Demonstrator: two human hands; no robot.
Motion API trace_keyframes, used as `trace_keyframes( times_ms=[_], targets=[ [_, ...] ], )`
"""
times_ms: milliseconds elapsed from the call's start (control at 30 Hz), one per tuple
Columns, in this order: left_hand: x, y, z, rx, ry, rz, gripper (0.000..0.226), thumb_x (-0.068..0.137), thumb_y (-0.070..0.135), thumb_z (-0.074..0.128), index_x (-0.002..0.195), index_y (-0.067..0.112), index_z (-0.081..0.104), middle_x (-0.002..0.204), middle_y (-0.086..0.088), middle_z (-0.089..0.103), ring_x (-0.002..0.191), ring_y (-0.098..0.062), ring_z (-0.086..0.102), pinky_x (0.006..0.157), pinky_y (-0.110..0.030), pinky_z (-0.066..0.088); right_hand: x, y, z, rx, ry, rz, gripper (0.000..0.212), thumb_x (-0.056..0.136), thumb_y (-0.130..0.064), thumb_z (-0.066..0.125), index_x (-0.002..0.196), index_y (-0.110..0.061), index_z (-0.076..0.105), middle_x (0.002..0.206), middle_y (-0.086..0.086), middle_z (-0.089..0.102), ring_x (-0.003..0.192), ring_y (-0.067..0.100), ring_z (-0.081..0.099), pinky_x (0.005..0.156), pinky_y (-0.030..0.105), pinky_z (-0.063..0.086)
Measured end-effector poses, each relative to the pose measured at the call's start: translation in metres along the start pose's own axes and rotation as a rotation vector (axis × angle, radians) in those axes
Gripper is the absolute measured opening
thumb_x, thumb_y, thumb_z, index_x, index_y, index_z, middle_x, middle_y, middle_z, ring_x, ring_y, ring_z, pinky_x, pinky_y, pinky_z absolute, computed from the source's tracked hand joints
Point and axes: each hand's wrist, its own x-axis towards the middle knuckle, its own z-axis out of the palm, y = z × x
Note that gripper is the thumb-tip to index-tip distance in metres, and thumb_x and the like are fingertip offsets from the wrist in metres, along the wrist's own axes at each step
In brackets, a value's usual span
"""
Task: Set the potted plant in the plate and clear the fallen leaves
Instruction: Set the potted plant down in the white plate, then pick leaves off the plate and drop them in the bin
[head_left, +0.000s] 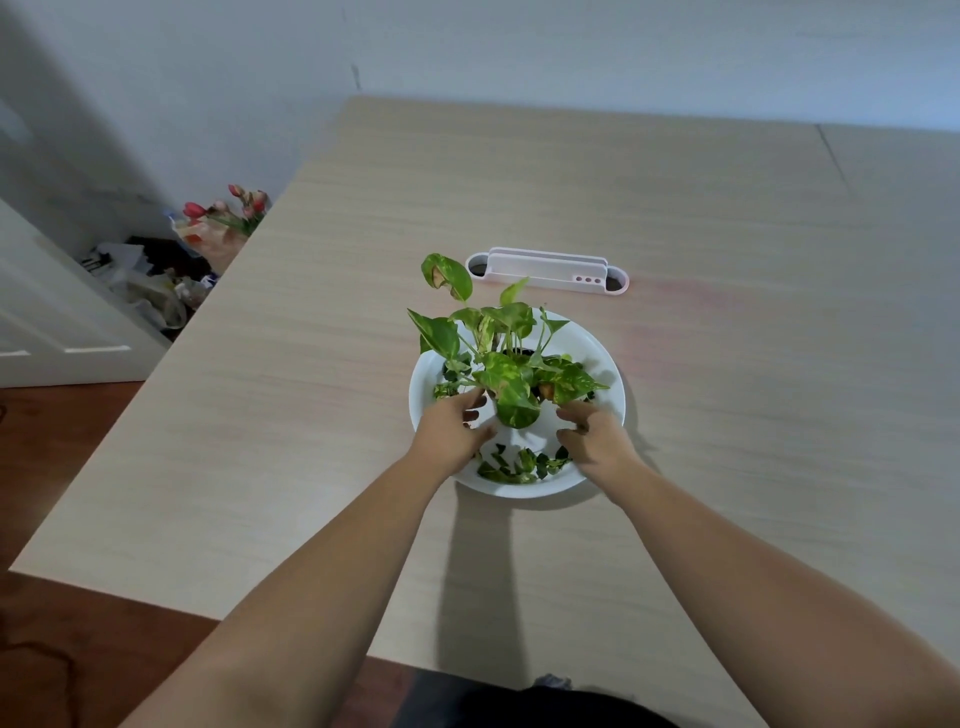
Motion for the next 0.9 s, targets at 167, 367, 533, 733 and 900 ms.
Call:
trace_keyframes(
  times_ms=[167, 367, 533, 733, 900],
  targets=[
    [-0.019, -0.010, -0.010, 0.229, -0.125, 0.124, 0.056, 0.084, 0.025, 0.072, 0.137, 0.021, 0.054, 0.139, -0.003, 0.058, 0.127, -0.020, 0.054, 0.103, -0.027, 0.041, -0.017, 0.014, -0.014, -0.300, -0.054, -0.165, 0.045, 0.088, -0.012, 0.052, 0.132, -0.025, 0.055, 0.121, -0.008, 0.058, 0.103, 0.012, 0.059, 0.079, 0.018, 0.044],
    [-0.032, -0.026, -0.017, 0.408, -0.238, 0.260, 0.030, 0.079, 0.035, 0.075, 0.105, 0.021, 0.075, 0.120, 0.000, 0.069, 0.113, -0.017, 0.062, 0.097, -0.035, 0.048, -0.025, 0.029, -0.026, -0.685, -0.193, -0.283, 0.034, 0.086, -0.027, 0.063, 0.119, -0.021, 0.064, 0.121, -0.008, 0.063, 0.117, 0.010, 0.056, 0.104, 0.027, 0.042],
    [-0.035, -0.036, -0.017, 0.405, -0.215, 0.307, 0.021, 0.081, 0.037, 0.073, 0.095, 0.021, 0.078, 0.099, 0.002, 0.074, 0.088, -0.019, 0.066, 0.089, -0.038, 0.051, -0.024, 0.032, -0.028, -0.769, -0.192, -0.369, 0.031, 0.092, -0.023, 0.058, 0.121, -0.023, 0.066, 0.130, -0.004, 0.058, 0.125, 0.015, 0.050, 0.109, 0.027, 0.035],
    [-0.030, -0.037, -0.019, 0.379, -0.145, 0.333, 0.024, 0.082, 0.044, 0.067, 0.091, 0.024, 0.077, 0.094, 0.004, 0.075, 0.086, -0.017, 0.065, 0.099, -0.036, 0.043, -0.026, 0.039, -0.024, -0.782, -0.161, -0.383, 0.031, 0.095, -0.024, 0.054, 0.123, -0.026, 0.065, 0.132, -0.004, 0.058, 0.125, 0.015, 0.049, 0.106, 0.027, 0.036],
    [-0.023, -0.031, -0.021, 0.504, -0.115, 0.280, 0.024, 0.089, 0.035, 0.064, 0.110, 0.028, 0.073, 0.126, 0.003, 0.067, 0.130, -0.020, 0.049, 0.110, -0.032, 0.012, -0.028, 0.046, -0.018, -0.802, -0.144, -0.401, 0.033, 0.096, -0.021, 0.049, 0.126, -0.027, 0.063, 0.131, -0.004, 0.060, 0.123, 0.016, 0.050, 0.103, 0.026, 0.039]
  ],
)
